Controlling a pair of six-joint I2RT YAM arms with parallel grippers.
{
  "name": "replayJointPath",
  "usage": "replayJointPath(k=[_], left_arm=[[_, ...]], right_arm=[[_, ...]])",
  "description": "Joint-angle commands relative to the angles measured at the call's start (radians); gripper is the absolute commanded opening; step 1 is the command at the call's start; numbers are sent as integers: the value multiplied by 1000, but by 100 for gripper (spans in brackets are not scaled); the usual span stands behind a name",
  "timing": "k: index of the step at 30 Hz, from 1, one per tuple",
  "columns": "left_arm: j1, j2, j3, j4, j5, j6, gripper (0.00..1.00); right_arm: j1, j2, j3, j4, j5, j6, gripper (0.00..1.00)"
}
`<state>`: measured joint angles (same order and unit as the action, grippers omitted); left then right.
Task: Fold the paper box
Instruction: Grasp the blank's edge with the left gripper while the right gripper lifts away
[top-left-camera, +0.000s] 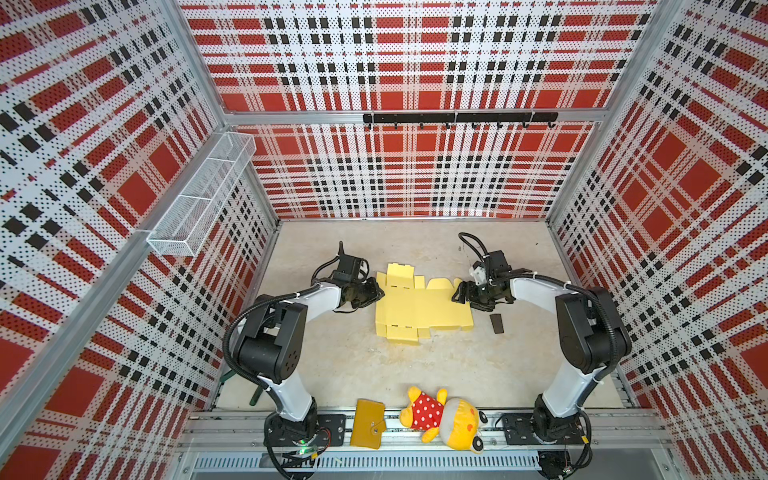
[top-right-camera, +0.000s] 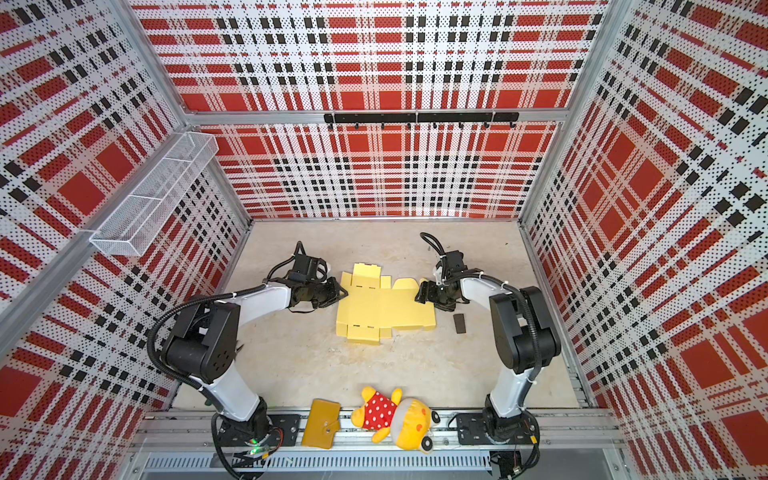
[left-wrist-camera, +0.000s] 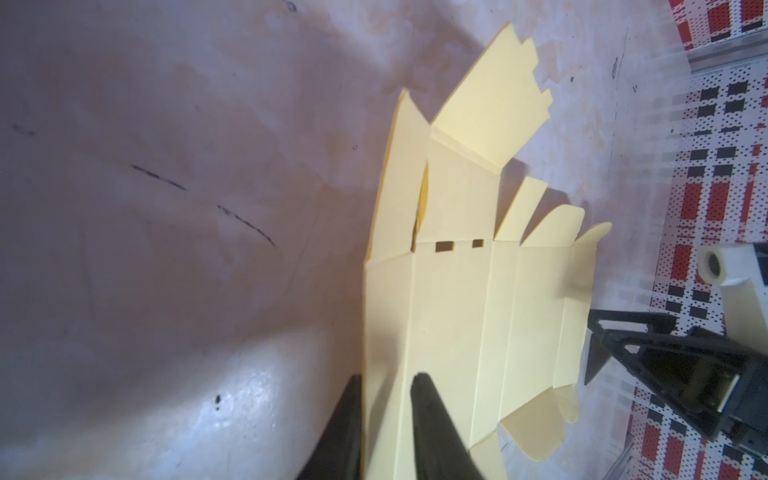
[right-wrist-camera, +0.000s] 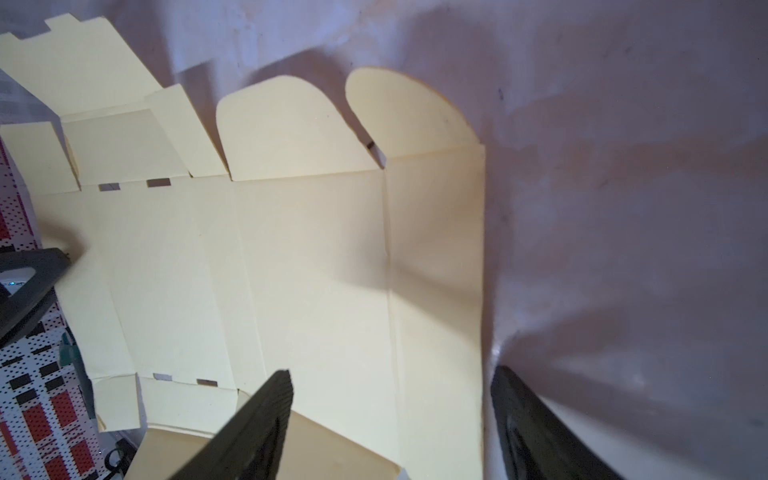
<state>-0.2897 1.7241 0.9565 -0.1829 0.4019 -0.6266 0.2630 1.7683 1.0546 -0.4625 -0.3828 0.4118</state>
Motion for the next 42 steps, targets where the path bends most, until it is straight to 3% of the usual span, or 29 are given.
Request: replayJointPath(k=[1, 14, 22, 27, 32, 42], left_arm=[[-6, -38, 28, -16, -27, 38, 20], [-6, -71, 70, -62, -34, 174, 9], [-7, -111, 240, -238, -49, 485, 7], [-6, -140, 300, -335, 49, 635, 9], [-6, -162, 337, -421, 66, 763, 0], [-7, -190, 383, -494, 39, 866, 0]], right_arm=[[-7, -70, 41, -59, 41, -40, 80], [-33, -257, 54, -1, 59, -129, 82], [-31, -360, 43, 150, 85, -171, 82], [20, -418, -33, 404, 80, -236, 81], [69, -352, 5, 481, -6, -369, 81], [100, -159, 115, 518, -162, -502, 79]])
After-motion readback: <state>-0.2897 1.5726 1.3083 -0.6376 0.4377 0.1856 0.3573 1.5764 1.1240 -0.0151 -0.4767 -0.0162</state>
